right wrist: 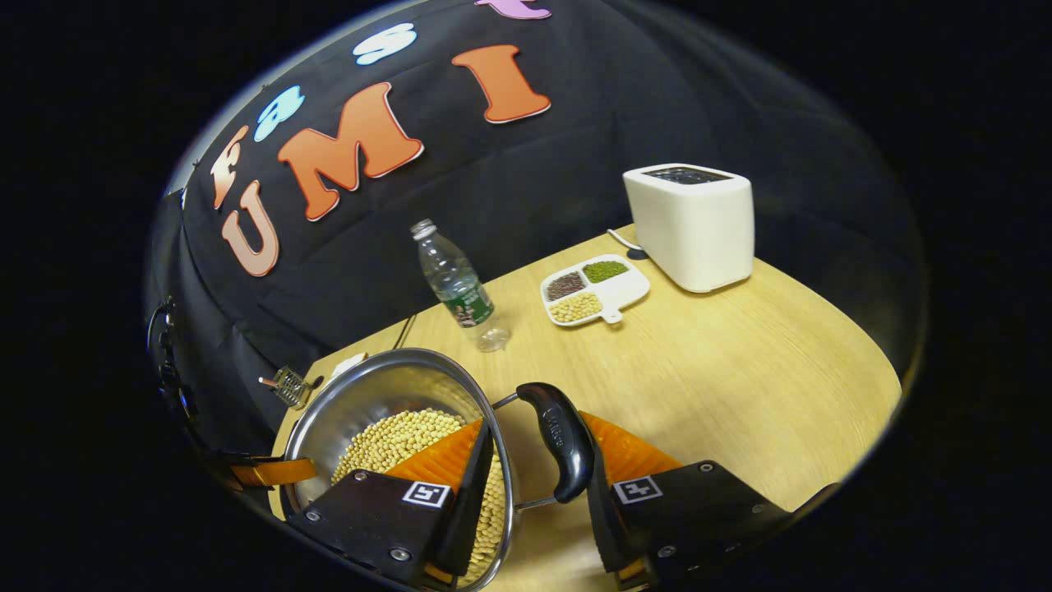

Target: First push the handle of the pot to place it horizontally, then grasp the pot with both hands and set it on the induction cooktop.

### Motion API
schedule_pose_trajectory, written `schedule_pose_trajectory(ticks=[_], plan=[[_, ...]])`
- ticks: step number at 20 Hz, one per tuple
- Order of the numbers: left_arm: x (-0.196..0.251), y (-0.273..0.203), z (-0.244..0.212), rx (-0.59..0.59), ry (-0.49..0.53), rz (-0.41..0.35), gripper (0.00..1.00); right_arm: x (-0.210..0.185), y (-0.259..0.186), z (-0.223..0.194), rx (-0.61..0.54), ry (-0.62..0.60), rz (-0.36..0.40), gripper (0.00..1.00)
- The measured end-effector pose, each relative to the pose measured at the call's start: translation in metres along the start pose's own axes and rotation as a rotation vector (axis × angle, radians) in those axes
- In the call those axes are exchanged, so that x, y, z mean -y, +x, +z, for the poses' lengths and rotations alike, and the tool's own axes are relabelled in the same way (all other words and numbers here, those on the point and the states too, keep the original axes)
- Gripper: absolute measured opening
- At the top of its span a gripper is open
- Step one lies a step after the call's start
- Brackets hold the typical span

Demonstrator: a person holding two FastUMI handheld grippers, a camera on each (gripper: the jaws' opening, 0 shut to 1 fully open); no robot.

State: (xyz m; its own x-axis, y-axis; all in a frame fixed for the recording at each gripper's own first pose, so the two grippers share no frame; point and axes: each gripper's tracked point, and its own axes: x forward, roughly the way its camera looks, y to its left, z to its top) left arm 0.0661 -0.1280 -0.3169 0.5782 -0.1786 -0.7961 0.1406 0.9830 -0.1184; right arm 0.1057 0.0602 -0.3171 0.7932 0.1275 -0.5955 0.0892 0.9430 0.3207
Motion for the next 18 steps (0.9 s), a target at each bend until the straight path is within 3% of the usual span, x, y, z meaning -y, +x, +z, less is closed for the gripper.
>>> schedule_pose_trajectory(ticks=[5,7,12,18], plan=[[-0.071,-0.026,0.007,0.003,-0.026,0.067,0.56,-0.073,0.006,-0.01,-0.025,-0.015,0.067,0.58],[-0.098,-0.032,0.006,-0.007,-0.052,0.089,0.52,-0.1,0.012,-0.019,-0.039,-0.028,0.088,0.58],[-0.163,-0.039,-0.002,-0.037,-0.096,0.144,0.54,-0.168,0.029,-0.044,-0.08,-0.034,0.146,0.58],[-0.217,-0.046,-0.005,-0.034,-0.119,0.161,0.52,-0.214,0.042,-0.063,-0.085,-0.069,0.163,0.58]])
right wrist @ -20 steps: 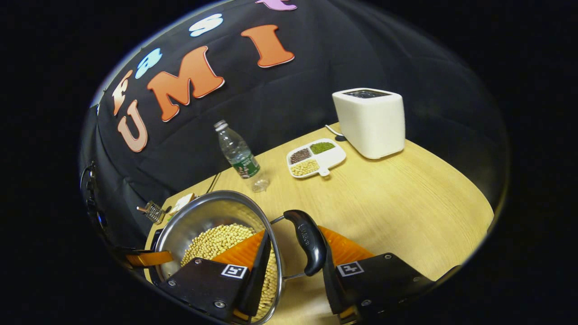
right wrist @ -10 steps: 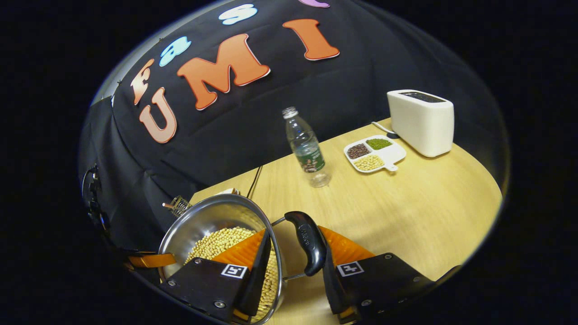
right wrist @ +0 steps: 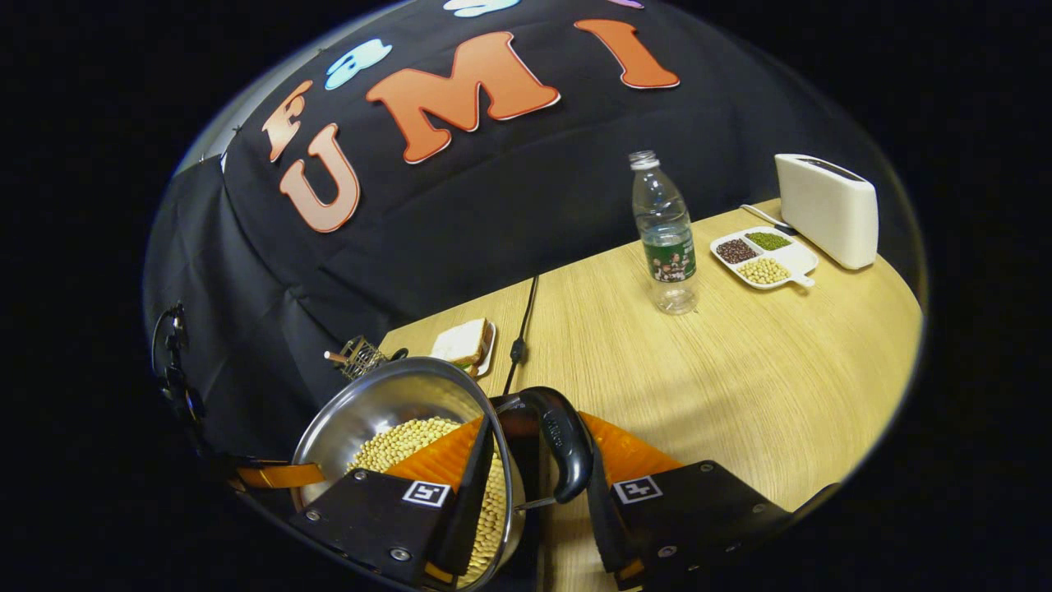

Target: First push the handle of the pot to place it horizontally, then grasp the pot with both hands and set it on the induction cooktop.

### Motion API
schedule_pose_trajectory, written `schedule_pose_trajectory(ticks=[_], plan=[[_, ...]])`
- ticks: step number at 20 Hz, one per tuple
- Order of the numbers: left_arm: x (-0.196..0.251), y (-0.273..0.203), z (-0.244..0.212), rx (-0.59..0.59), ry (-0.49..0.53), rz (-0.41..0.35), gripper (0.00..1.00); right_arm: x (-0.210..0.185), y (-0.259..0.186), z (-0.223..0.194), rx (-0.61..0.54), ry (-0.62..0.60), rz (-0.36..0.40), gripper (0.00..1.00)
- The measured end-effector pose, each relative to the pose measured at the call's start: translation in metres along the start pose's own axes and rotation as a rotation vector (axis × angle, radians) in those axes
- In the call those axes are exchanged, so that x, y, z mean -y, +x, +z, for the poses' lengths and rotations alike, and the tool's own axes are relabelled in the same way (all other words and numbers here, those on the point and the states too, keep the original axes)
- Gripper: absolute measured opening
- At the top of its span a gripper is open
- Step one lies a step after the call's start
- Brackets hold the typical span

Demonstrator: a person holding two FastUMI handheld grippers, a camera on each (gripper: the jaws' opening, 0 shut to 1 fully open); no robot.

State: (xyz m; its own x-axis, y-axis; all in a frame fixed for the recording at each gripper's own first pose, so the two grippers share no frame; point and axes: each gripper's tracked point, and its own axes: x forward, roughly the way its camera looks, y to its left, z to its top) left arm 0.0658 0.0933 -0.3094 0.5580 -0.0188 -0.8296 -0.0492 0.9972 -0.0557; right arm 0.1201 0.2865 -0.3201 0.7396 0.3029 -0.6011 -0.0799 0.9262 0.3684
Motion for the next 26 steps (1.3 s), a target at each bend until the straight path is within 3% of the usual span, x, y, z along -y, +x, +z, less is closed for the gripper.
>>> schedule_pose_trajectory(ticks=[9,10,11,12,17,21,23,24,26], plan=[[-0.009,0.014,0.0,-0.009,0.001,-0.039,0.52,-0.008,0.011,-0.012,-0.012,-0.023,-0.032,0.58],[-0.009,0.013,0.0,-0.019,-0.001,-0.044,0.56,-0.008,0.01,-0.015,-0.021,-0.03,-0.037,0.58],[-0.01,0.013,0.002,-0.008,0.004,-0.047,0.52,-0.009,0.01,-0.013,-0.014,-0.032,-0.035,0.53],[-0.01,0.014,0.001,-0.011,0.004,-0.05,0.54,-0.01,0.009,-0.013,-0.01,-0.036,-0.036,0.58],[-0.01,0.01,0.0,-0.019,0.009,-0.03,0.59,-0.014,0.002,-0.008,0.004,-0.06,-0.021,0.64],[-0.012,-0.011,0.013,0.054,0.021,0.005,0.65,-0.013,-0.028,0.034,0.119,-0.127,-0.05,0.91],[-0.01,-0.034,0.029,0.122,0.047,0.035,0.78,-0.009,-0.05,0.052,0.166,-0.161,-0.057,0.95],[-0.007,-0.048,0.036,0.155,0.053,0.049,0.94,-0.008,-0.063,0.062,0.193,-0.173,-0.055,0.95],[0.004,-0.073,0.052,0.237,0.07,0.072,0.97,-0.001,-0.092,0.084,0.247,-0.197,-0.057,0.95]])
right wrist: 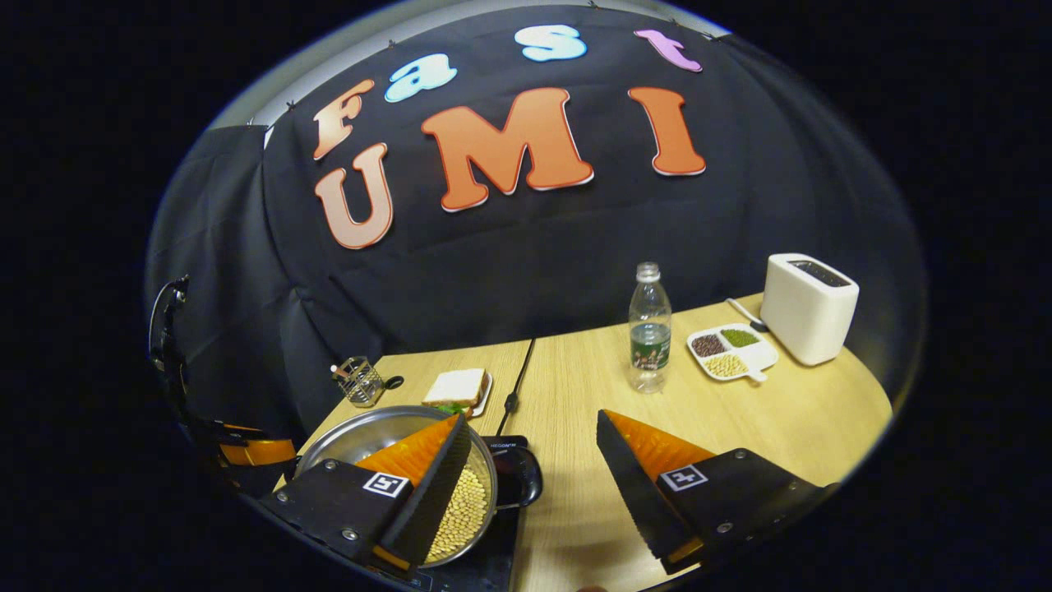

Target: First push the handle of the pot to place it horizontally, then grasp the pot with both hands and set it on the induction cooktop.

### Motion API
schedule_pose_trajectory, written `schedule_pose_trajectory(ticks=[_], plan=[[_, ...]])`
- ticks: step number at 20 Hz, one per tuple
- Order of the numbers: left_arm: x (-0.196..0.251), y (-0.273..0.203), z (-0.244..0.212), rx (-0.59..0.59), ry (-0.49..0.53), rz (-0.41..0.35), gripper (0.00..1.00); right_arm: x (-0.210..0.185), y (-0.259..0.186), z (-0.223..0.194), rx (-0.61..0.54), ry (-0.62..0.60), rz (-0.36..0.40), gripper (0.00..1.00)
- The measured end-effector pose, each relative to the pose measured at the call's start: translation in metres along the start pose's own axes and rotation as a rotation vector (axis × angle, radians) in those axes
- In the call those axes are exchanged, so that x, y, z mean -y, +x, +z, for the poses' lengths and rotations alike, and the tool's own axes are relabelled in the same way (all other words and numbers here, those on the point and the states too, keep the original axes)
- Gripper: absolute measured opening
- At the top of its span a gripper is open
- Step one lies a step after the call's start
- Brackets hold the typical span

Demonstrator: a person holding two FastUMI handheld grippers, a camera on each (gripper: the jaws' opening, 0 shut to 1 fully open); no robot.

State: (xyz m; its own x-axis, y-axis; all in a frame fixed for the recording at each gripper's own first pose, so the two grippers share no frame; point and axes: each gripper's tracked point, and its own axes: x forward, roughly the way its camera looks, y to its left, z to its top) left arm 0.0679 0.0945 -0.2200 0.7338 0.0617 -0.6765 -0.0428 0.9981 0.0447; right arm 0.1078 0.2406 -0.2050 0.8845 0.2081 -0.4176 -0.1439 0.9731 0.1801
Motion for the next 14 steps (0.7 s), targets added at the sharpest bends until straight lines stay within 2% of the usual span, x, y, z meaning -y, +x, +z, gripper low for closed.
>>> schedule_pose_trajectory(ticks=[2,8,14], plan=[[0.012,-0.026,0.024,0.088,0.012,0.035,0.98,0.018,-0.027,0.027,0.065,-0.034,-0.017,0.95],[0.066,-0.126,0.107,0.411,0.029,0.064,0.96,0.069,-0.12,0.106,0.253,-0.091,-0.039,0.95],[0.133,-0.213,0.143,0.644,-0.03,-0.033,0.96,0.13,-0.195,0.136,0.353,-0.091,-0.079,0.95]])
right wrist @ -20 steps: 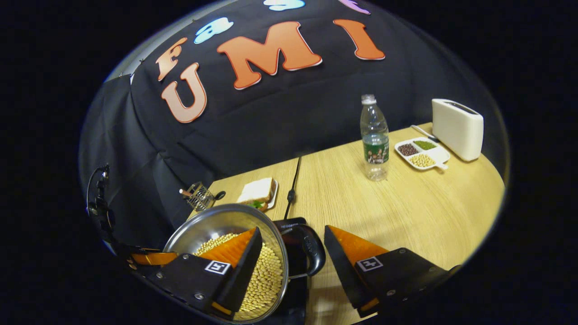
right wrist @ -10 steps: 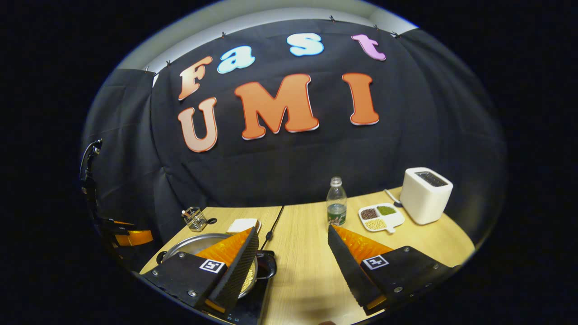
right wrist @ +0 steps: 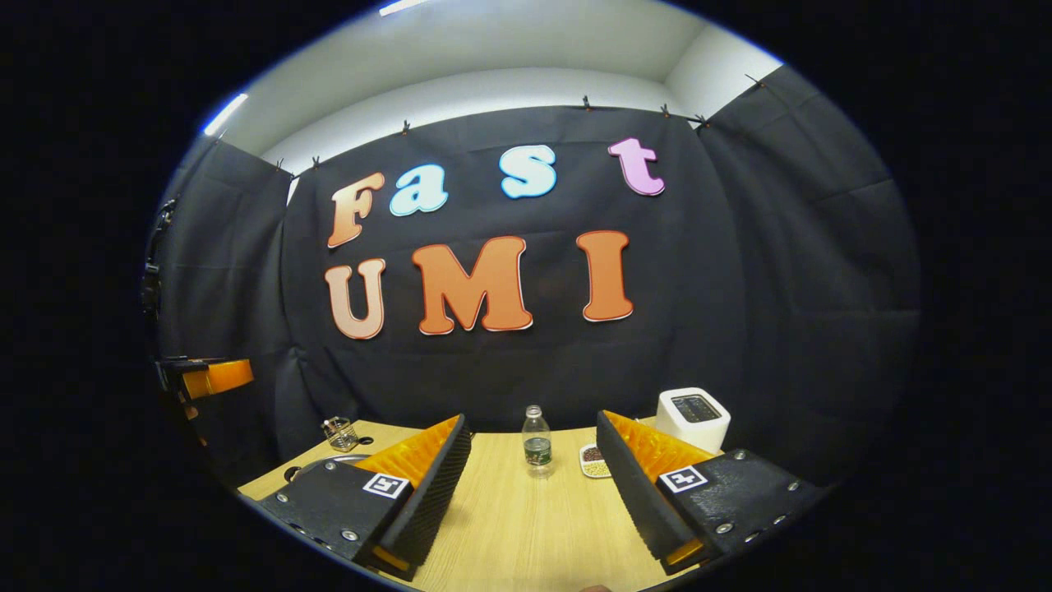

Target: First push the handle of the pot to place it horizontally, then grasp the pot with both hands and set it on the induction cooktop.

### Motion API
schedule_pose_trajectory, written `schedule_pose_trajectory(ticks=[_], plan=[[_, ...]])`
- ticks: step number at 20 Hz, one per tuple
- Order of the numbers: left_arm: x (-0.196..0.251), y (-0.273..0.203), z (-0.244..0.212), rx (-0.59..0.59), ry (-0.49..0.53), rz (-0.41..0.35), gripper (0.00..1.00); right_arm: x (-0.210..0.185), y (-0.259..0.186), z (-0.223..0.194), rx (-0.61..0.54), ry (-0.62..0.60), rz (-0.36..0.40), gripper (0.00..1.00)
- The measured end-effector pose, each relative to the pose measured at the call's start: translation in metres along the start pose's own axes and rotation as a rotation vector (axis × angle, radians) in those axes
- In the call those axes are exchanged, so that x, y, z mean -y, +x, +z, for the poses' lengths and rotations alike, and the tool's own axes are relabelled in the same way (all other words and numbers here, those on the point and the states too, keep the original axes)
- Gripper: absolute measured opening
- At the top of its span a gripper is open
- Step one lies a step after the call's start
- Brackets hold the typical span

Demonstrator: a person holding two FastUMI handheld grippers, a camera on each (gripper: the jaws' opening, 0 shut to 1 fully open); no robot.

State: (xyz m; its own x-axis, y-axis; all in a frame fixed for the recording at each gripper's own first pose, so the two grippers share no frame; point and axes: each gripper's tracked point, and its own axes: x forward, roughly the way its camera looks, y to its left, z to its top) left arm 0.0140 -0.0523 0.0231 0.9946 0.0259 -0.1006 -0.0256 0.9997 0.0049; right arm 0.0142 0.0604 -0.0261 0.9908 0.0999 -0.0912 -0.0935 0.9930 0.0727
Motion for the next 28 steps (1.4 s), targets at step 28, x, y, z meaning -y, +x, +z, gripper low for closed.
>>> schedule_pose_trajectory(ticks=[28], plan=[[0.08,-0.029,-0.005,0.065,0.043,-0.069,0.95,0.076,-0.029,0.008,0.054,-0.017,-0.067,0.95]])
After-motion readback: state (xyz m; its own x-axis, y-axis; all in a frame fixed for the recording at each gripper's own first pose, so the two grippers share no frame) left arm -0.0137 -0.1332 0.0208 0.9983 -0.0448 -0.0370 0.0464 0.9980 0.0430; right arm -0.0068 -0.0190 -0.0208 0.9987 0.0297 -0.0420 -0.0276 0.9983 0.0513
